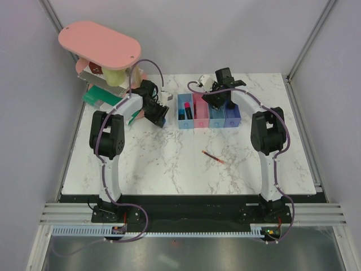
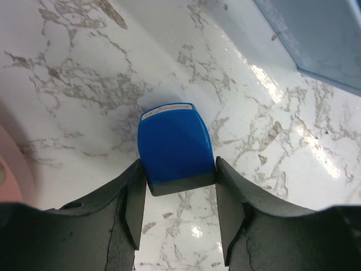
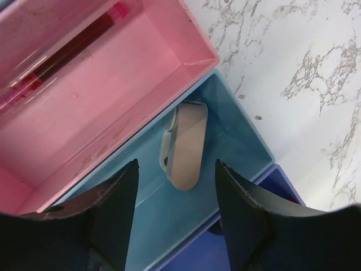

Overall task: Sort the stationery into containers
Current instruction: Place the stapler in the storage box, then pick up the stationery from the center of the board, then place the stationery in the storage box.

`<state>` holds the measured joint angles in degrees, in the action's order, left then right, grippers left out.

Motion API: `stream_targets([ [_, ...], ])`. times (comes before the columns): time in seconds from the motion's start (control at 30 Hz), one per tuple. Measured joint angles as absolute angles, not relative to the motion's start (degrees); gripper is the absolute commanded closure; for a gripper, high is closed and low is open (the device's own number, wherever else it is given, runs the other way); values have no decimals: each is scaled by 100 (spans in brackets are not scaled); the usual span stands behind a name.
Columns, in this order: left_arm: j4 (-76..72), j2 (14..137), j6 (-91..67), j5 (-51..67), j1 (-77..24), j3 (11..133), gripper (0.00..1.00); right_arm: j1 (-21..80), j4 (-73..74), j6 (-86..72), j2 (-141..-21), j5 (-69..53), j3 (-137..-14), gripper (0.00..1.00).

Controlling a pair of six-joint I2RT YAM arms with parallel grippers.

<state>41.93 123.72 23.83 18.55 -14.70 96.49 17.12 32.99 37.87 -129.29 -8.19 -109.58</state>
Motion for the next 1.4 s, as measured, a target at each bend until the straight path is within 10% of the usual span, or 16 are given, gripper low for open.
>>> stream_targets([
  [0.4, 4810, 11024, 2497, 1911, -1588, 9330, 86, 1660, 4545, 3653, -11515, -1525, -10960, 31],
  [0.8, 4744, 9504, 2930, 1754, -2362, 9306, 85, 1525, 6071, 2711, -11290, -4696, -11399, 34],
  [1.4, 4569, 9214, 3603, 937, -3653, 9166, 86, 1516, 5380, 847, -11332, -7568, -11089, 44],
])
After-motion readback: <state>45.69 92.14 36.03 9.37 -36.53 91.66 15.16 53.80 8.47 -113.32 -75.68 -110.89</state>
